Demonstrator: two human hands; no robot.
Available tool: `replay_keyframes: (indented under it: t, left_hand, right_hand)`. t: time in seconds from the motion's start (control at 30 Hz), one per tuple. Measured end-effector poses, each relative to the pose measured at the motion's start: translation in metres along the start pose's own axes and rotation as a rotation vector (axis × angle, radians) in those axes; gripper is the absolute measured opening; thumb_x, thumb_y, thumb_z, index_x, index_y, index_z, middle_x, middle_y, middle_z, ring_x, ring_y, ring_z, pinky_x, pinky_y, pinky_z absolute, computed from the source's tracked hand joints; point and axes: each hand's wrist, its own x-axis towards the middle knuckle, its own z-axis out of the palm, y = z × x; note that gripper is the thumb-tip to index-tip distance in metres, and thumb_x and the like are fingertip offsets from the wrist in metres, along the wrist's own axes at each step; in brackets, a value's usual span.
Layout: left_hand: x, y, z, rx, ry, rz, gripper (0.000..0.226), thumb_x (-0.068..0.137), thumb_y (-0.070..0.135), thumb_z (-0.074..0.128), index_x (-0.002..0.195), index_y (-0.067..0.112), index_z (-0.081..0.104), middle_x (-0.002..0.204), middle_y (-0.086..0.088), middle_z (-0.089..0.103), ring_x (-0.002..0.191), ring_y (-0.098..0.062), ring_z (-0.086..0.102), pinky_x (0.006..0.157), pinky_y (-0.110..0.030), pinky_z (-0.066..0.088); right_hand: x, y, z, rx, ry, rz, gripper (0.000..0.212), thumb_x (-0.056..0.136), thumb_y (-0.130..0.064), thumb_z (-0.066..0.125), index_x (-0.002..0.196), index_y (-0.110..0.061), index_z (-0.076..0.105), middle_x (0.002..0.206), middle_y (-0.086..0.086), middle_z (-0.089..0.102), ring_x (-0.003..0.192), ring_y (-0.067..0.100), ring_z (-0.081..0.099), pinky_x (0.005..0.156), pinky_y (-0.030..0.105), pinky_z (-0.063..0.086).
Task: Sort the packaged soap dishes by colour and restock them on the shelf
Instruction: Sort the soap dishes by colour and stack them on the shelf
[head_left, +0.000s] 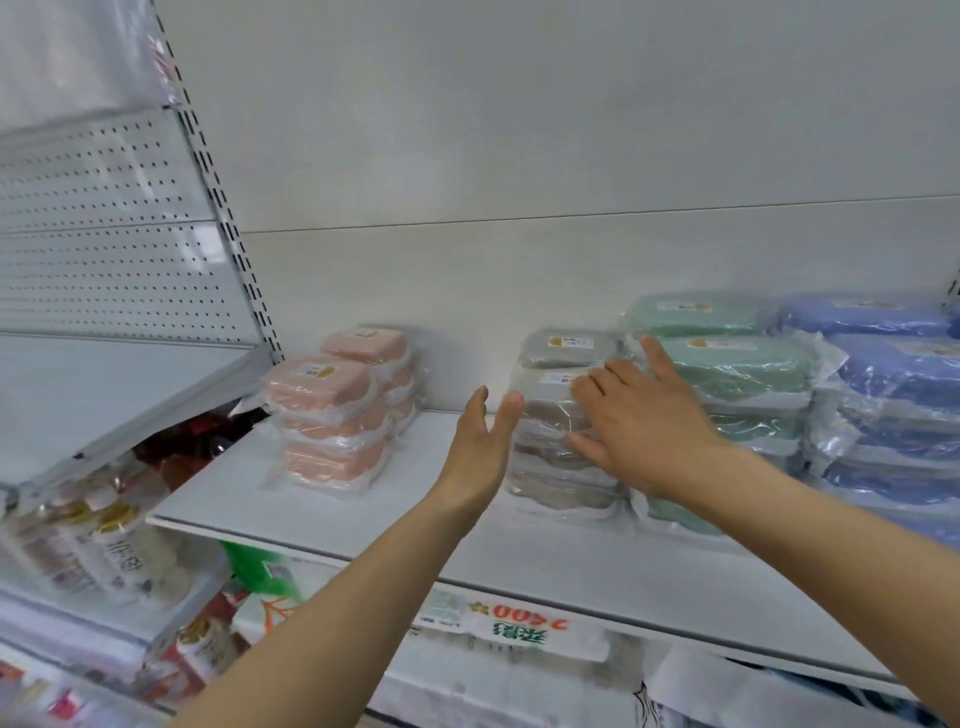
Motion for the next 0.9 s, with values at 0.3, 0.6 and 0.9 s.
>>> replay_keyframes:
  t: [0.3,0.6,0.9]
  left_hand:
    - [0.011,-0.013,-0.153,0.366,0.137,0.404,0.060,0.098,0.051,0.041,0.152,0.029,0.030,0.155,0.013,0.031,0.140,-0.001,0.024,0.119,-0.032,0.020]
    - [0.127,-0.025,-0.275,0.430,0.002,0.227,0.063,0.098,0.055,0.044,0.154,0.035,0.024,0.163,0.006,0.016,0.149,-0.015,0.017,0.120,-0.039,0.016]
    - [0.176,-0.050,-0.263,0.222,-0.316,-0.145,0.093,0.086,0.057,0.064,0.156,0.038,0.006,0.155,-0.002,0.032,0.124,-0.027,0.050,0.097,-0.038,0.048]
  right_hand:
    - [0.038,-0.057,-0.019,0.170,0.344,0.093,0.064,0.086,-0.058,0.031,0.107,-0.011,0.070,0.115,0.010,0.067,0.111,0.030,0.061,0.107,0.058,0.031]
    - [0.124,-0.222,-0.035,0.365,0.457,-0.065,0.062,0.077,-0.055,0.064,0.130,-0.027,0.049,0.127,0.004,0.059,0.117,0.028,0.056,0.094,0.046,0.048]
    - [0.169,-0.272,0.004,0.177,0.274,0.059,0.078,0.060,-0.022,0.084,0.132,-0.020,0.056,0.131,0.012,0.058,0.118,0.033,0.057,0.094,0.050,0.050]
